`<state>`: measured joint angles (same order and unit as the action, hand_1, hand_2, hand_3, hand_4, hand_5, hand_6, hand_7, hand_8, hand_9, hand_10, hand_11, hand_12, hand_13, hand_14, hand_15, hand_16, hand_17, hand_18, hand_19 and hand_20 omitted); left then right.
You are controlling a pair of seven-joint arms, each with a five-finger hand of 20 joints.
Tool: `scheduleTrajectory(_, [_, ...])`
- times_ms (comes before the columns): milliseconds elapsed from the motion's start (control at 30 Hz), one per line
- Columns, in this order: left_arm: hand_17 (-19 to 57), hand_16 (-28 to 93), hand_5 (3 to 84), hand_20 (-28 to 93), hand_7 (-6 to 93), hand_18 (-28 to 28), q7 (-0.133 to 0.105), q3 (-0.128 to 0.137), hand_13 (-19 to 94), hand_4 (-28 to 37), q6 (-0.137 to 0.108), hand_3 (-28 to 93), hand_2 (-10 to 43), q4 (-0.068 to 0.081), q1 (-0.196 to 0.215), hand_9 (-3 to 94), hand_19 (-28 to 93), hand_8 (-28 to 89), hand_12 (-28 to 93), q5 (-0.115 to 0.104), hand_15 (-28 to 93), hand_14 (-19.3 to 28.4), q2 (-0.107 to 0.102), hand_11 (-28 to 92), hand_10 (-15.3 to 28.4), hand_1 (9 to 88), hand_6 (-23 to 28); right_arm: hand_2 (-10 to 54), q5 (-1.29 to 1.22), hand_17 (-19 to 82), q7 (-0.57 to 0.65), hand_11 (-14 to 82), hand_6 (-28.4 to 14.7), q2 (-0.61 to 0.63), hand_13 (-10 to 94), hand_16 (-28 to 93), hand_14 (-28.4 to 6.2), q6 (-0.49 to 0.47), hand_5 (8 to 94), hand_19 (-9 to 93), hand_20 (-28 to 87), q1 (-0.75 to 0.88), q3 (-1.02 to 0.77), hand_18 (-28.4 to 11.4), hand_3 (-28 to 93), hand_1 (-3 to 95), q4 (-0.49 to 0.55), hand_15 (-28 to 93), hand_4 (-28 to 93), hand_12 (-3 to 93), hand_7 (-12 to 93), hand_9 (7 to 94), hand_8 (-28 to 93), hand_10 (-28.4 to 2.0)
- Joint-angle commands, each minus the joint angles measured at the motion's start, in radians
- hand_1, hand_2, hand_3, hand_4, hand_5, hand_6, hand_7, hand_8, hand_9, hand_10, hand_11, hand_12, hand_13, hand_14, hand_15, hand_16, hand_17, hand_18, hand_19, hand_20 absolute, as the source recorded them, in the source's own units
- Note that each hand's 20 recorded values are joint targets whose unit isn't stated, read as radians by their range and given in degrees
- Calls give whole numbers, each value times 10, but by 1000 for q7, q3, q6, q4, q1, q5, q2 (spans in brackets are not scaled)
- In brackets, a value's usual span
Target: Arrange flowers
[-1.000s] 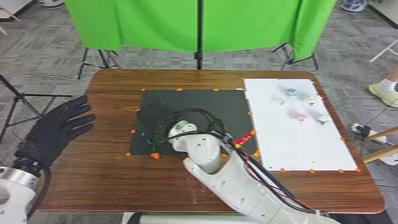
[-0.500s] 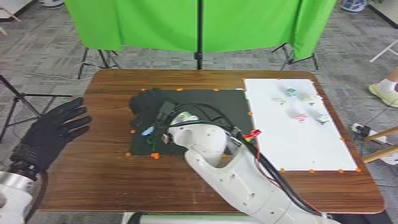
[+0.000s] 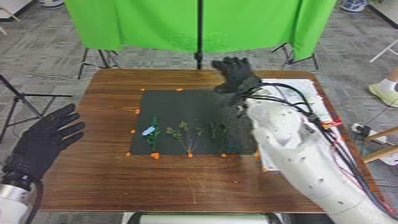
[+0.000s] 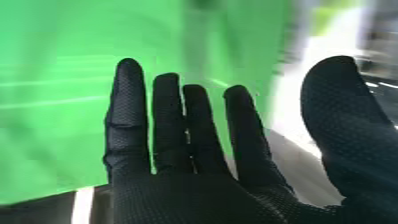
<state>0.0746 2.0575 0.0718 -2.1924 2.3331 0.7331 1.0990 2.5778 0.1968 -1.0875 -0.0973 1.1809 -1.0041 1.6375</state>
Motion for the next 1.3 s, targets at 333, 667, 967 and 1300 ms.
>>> scheduleTrajectory(333, [-98, -34, 289, 92, 233, 195, -6, 6, 150, -273, 2, 717, -5, -4, 34, 203, 468, -131, 126, 3, 444, 129, 12, 290, 101, 267, 29, -95, -9, 197, 92, 411, -19, 340, 405, 129, -69, -37, 430, 693, 296, 386, -344, -162, 908, 257, 113, 562, -283, 194, 367, 441, -250, -97])
scheduleTrajectory(667, [-98, -34, 289, 93, 232, 196, -6, 6, 150, -273, 1, 716, -5, -3, 36, 203, 468, -131, 126, 1, 443, 129, 8, 290, 101, 268, 30, -95, -27, 202, 98, 432, -21, 342, 421, 136, -70, -92, 431, 707, 306, 414, -359, -161, 909, 256, 97, 595, -283, 199, 364, 443, -260, -100])
scheduleTrajectory(967, [-98, -34, 289, 92, 233, 195, -5, 6, 151, -272, 3, 717, -5, -5, 36, 202, 468, -131, 126, 3, 442, 128, 11, 290, 100, 268, 29, -85, -18, 278, 110, 317, 5, 324, 612, 244, -34, -18, 525, 764, 323, 333, -260, -155, 856, 373, 13, 537, -282, 297, 376, 653, -259, -63])
scheduleTrajectory(1300, [-98, -35, 289, 92, 234, 196, -6, 17, 151, -273, -6, 716, -5, -12, 49, 203, 468, -132, 125, 3, 442, 129, 21, 289, 100, 268, 29, -85, -5, 360, 20, 201, 8, 275, 767, 346, -21, 109, 704, 846, 365, 230, -176, -168, 838, 482, 5, 532, -283, 450, 497, 870, -175, -31])
